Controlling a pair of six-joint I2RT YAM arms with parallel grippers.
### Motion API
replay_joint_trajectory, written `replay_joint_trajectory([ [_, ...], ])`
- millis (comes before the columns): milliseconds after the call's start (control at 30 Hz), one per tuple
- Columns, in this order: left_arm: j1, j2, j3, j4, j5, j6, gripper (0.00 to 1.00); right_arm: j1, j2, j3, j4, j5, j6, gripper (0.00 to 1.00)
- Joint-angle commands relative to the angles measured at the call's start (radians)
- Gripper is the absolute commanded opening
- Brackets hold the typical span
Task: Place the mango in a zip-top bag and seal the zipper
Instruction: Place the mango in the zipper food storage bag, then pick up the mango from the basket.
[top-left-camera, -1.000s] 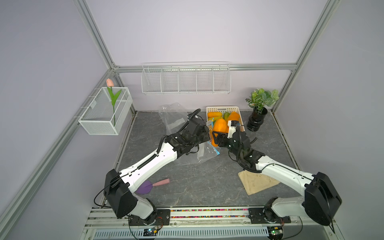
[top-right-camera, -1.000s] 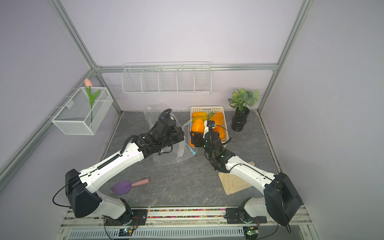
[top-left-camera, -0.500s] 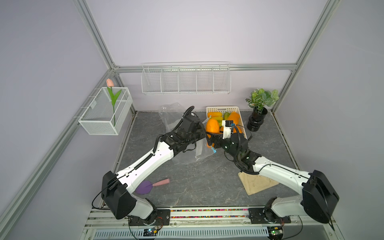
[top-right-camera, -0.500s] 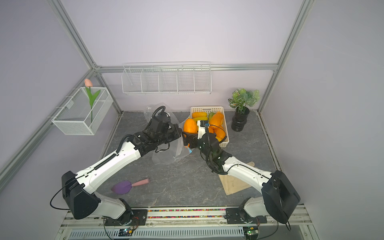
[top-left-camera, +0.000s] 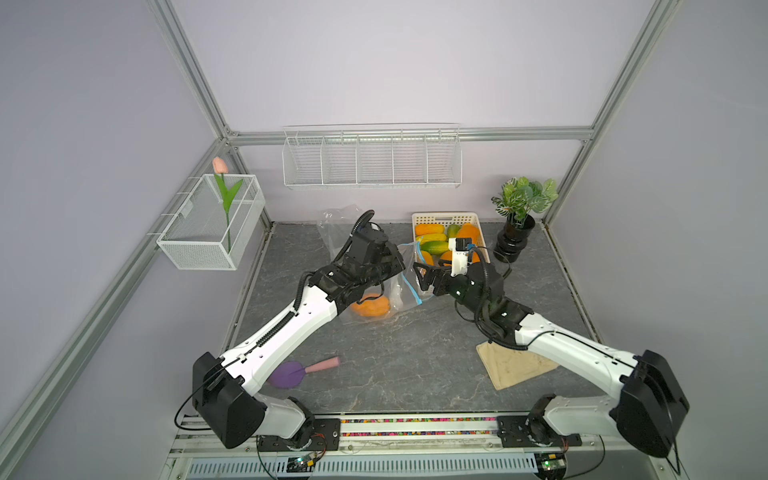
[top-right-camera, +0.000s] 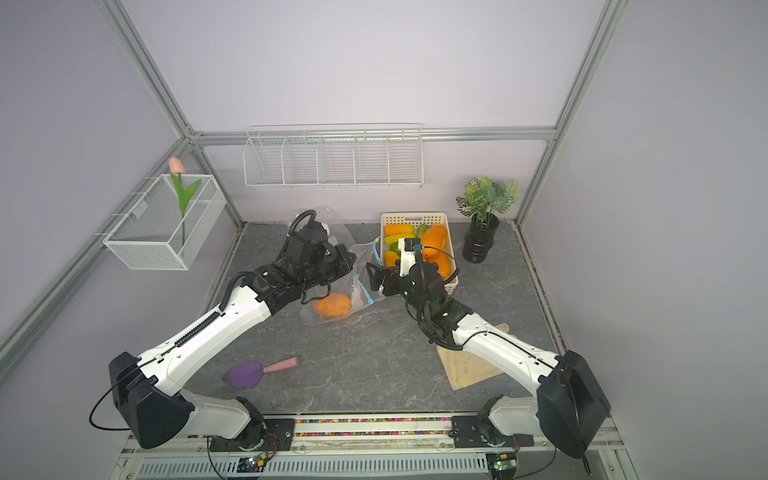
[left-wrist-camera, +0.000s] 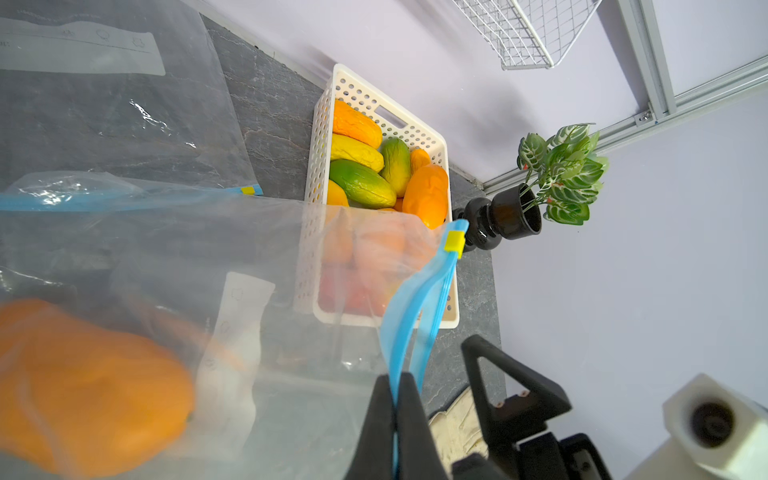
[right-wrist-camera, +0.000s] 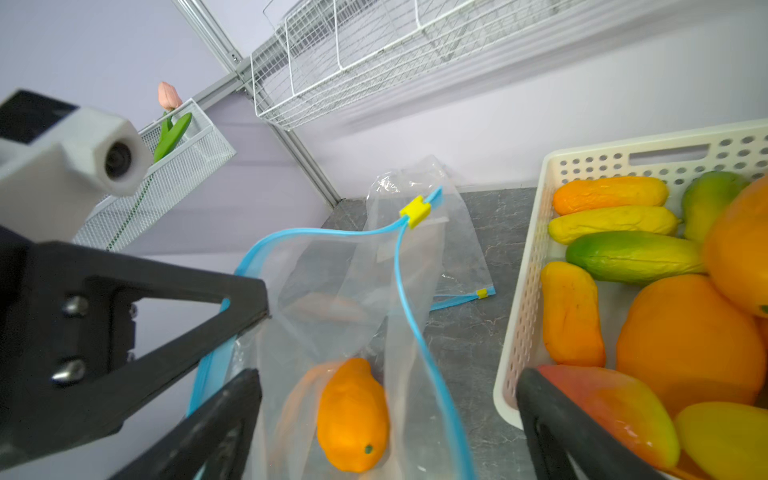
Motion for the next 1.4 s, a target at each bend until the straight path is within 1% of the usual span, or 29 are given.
replay_joint_trajectory([
  [0,0.033,-0.060,-0.016,-0.001,0.025,0.007,0.00,-0.072,-0.074,0.070,-0.226,0.031,0.030,0.95],
  [33,0.035,-0.075,-0.020,-0.003,0.015,0.022,0.00,-0.105,-0.076,0.083,-0.301,0.048,0.057,0.92],
  [100,0.037,-0.086,-0.022,-0.016,-0.003,0.053,0.00,-0.187,-0.044,0.117,-0.418,0.038,0.101,0.91],
  [133,0.037,-0.082,-0.020,-0.029,0.001,0.067,0.00,-0.227,-0.009,0.147,-0.478,0.020,0.122,0.91],
  [200,0.037,-0.069,-0.027,-0.029,0.034,0.106,0.00,-0.282,0.097,0.243,-0.581,-0.027,0.117,0.90],
  [300,0.037,-0.060,-0.060,-0.009,0.059,0.111,0.00,-0.313,0.278,0.416,-0.712,-0.017,0.092,0.89],
  [433,0.037,-0.065,-0.109,0.024,0.075,0.102,0.00,-0.353,0.477,0.596,-0.786,0.034,0.088,0.89],
  [500,0.037,-0.064,-0.125,0.030,0.086,0.099,0.00,-0.370,0.572,0.703,-0.840,0.074,0.088,0.89],
  [567,0.037,-0.060,-0.135,0.034,0.099,0.100,0.00,-0.377,0.660,0.803,-0.916,0.146,0.108,0.89],
  [600,0.037,-0.059,-0.138,0.034,0.103,0.102,0.00,-0.384,0.702,0.854,-0.951,0.142,0.118,0.89],
  [700,0.037,-0.062,-0.156,0.043,0.110,0.105,0.00,-0.390,0.785,0.930,-0.965,0.167,0.133,0.89],
  [867,0.037,-0.069,-0.175,0.045,0.107,0.099,0.00,-0.404,0.945,1.112,-1.066,0.178,0.121,0.89],
  [1000,0.037,-0.072,-0.184,0.038,0.096,0.097,0.00,-0.409,1.004,1.168,-1.068,0.166,0.110,0.90],
  [1067,0.037,-0.067,-0.181,0.027,0.090,0.101,0.00,-0.411,1.009,1.166,-1.045,0.148,0.099,0.94],
  [1100,0.037,-0.064,-0.180,0.026,0.089,0.102,0.00,-0.410,1.007,1.167,-1.040,0.146,0.096,0.99],
  [1133,0.037,-0.065,-0.178,0.023,0.090,0.101,0.00,-0.410,1.003,1.167,-1.036,0.144,0.084,0.94],
  [1200,0.036,-0.065,-0.176,0.023,0.089,0.104,0.00,-0.410,0.976,1.146,-1.024,0.142,0.064,0.79],
  [1367,0.037,-0.059,-0.152,0.012,0.078,0.108,0.00,-0.411,0.799,0.966,-0.878,0.112,-0.009,0.61],
])
